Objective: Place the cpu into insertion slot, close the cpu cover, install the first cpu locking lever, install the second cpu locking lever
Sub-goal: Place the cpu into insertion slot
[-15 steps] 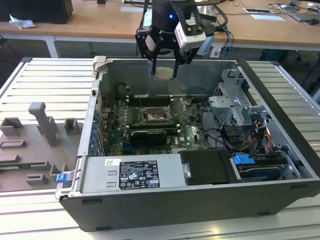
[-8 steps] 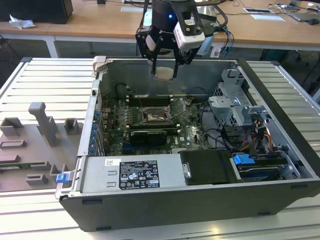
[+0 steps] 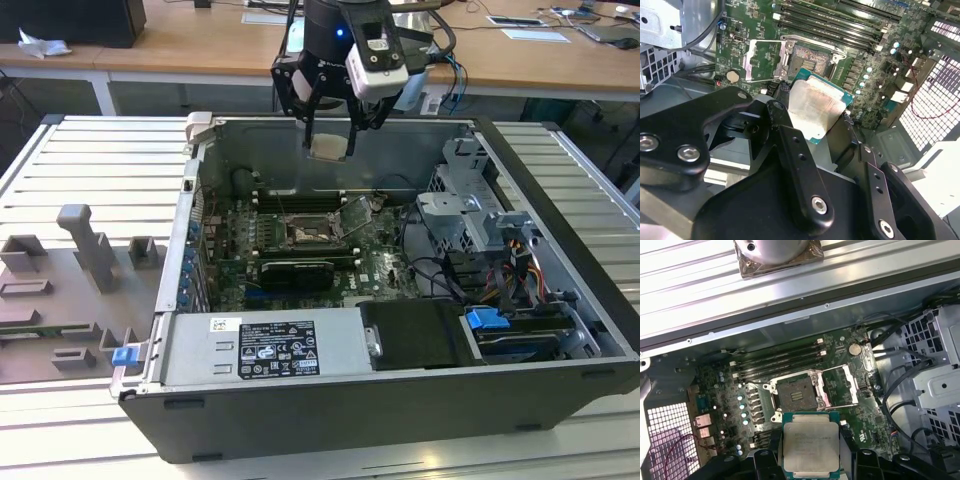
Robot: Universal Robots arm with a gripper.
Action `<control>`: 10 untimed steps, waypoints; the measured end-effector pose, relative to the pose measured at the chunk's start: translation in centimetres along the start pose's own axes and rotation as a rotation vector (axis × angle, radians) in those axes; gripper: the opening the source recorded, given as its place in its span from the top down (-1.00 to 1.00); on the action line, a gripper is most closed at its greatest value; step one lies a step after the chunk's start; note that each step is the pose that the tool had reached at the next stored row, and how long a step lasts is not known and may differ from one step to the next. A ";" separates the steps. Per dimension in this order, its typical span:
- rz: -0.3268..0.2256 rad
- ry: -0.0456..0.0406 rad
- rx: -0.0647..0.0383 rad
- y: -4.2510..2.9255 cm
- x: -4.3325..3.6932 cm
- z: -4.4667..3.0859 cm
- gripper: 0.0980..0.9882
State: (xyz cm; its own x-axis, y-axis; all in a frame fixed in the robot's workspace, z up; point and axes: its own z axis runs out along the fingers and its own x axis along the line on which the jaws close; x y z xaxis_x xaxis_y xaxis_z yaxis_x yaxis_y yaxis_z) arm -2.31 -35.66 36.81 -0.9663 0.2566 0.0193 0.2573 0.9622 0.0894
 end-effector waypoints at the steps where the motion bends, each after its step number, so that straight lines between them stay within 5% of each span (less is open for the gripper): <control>1: 0.002 -0.0002 0.000 0.00 0.00 0.00 0.00; 10: 0.033 -0.0029 -0.001 0.00 0.00 0.00 0.00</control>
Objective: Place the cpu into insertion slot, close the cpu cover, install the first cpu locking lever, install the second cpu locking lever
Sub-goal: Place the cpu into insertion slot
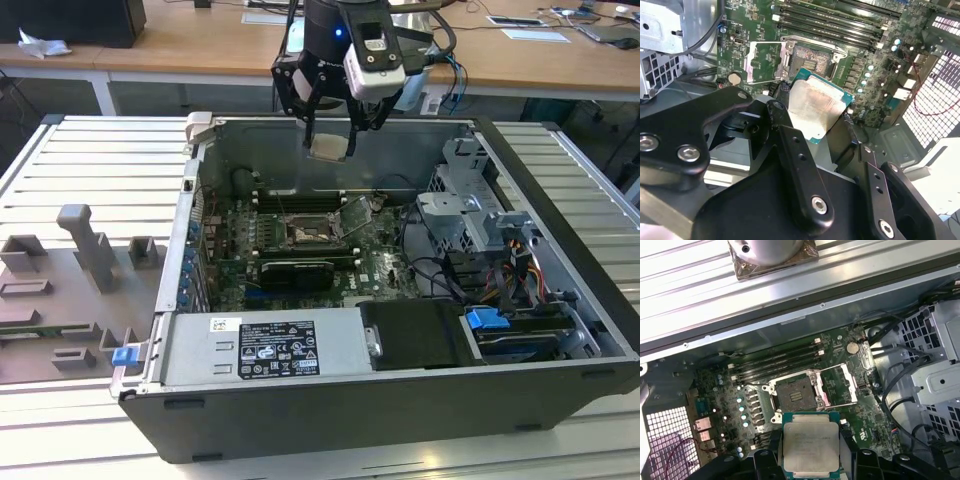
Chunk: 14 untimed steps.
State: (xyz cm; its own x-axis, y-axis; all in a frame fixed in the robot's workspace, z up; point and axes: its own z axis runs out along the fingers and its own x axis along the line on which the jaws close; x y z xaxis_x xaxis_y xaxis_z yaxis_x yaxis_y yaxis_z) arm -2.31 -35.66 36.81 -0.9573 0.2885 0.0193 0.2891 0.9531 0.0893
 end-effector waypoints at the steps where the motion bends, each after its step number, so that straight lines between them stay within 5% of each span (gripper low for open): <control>1: 0.002 -0.0002 0.000 0.00 0.00 0.00 0.00; 14: 0.039 -0.0036 -0.001 0.00 0.00 0.01 0.00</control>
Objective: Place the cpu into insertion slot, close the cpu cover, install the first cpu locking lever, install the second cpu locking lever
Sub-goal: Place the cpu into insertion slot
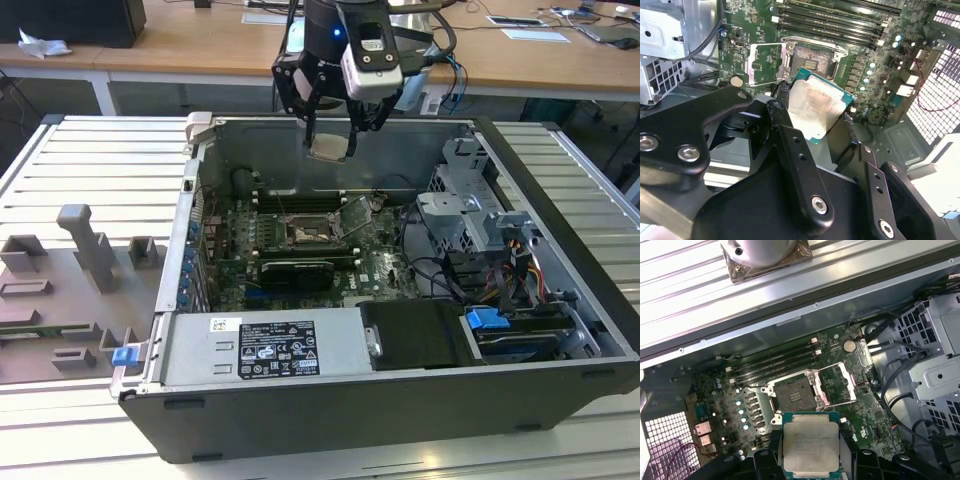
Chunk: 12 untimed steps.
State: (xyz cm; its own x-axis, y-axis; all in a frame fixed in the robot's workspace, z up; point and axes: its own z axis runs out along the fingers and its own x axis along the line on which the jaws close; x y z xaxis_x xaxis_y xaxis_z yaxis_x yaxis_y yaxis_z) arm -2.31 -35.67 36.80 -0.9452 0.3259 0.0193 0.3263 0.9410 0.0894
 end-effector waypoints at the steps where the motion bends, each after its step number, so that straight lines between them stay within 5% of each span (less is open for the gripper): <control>1: 0.003 -0.0003 0.000 0.00 0.00 0.00 0.00; 12: 0.041 -0.0036 -0.001 0.00 0.00 0.00 0.00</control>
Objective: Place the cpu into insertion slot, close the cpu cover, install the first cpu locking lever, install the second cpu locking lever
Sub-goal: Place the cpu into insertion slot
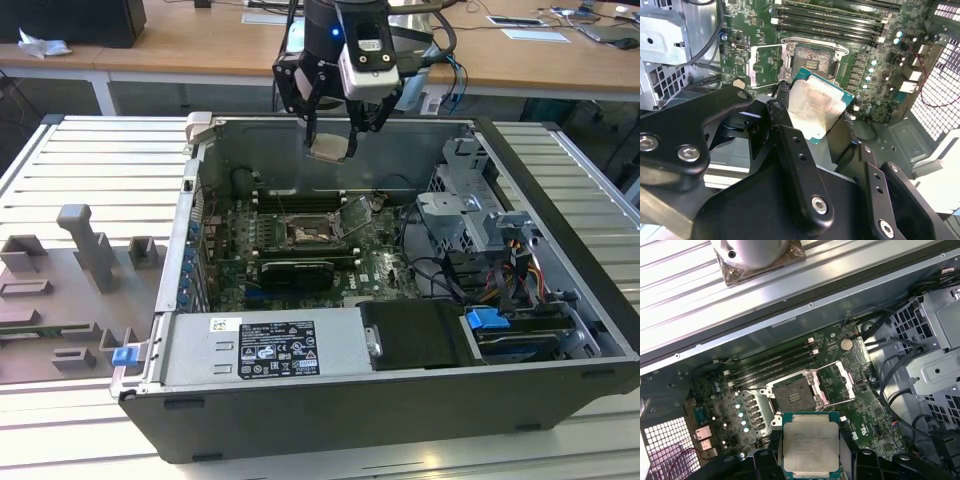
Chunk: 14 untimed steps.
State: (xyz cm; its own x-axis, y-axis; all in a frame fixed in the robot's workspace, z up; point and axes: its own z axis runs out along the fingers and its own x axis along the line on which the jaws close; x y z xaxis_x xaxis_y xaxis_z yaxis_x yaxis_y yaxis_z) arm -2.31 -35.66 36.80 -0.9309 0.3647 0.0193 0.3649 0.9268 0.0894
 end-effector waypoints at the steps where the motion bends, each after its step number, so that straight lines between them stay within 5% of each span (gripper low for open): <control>1: 0.005 -0.0004 0.000 0.00 0.00 0.00 0.00; 14: 0.072 -0.0064 -0.001 0.00 0.00 0.00 0.00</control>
State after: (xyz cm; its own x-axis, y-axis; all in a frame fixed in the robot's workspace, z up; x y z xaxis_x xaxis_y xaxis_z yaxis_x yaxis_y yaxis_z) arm -2.31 -35.66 36.80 -0.9023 0.4307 0.0193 0.4306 0.8981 0.0893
